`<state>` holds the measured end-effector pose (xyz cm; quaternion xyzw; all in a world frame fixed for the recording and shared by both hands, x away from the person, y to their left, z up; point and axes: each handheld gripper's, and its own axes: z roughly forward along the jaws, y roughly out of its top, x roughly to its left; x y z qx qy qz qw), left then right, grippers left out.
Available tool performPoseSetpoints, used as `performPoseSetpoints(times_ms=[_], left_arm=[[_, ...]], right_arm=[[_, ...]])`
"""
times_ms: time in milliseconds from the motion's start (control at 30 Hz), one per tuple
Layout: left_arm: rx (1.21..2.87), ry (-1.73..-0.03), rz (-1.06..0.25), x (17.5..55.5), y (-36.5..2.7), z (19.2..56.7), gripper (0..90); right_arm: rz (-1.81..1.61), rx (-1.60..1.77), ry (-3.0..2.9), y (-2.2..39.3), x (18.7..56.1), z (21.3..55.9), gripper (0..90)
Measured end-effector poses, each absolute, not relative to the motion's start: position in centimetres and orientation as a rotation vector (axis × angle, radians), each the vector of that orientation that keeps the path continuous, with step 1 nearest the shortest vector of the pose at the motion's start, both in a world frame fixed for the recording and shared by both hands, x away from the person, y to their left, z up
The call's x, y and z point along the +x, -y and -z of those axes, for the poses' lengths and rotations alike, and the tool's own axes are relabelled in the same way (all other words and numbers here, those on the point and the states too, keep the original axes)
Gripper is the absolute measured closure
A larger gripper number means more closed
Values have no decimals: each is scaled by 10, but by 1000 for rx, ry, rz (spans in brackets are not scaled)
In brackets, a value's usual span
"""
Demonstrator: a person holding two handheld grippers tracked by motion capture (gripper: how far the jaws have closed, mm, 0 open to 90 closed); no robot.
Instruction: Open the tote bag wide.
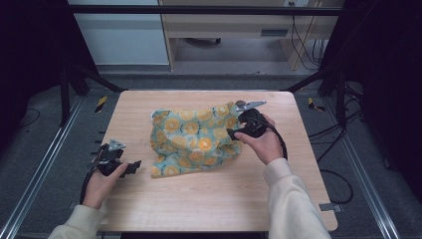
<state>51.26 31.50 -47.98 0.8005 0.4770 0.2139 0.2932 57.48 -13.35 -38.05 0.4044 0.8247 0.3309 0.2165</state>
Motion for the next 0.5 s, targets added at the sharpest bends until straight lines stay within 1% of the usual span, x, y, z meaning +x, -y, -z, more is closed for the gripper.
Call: performPoseSetpoints(times_ms=[67,100,300,500], left_arm=[[2132,-1270,-569,513,-315,480,96],[2132,-1269,-568,513,-315,480,97],[2138,-1260,-562,513,-315,480,99],[2141,-1256,-555,513,-314,480,103]], right_arm=[[-901,1111,-2293,130,578,379,195],[-900,1094,-2296,124,584,376,212],[-891,1067,-2311,111,601,366,216],[-893,1027,-2318,105,611,366,220]])
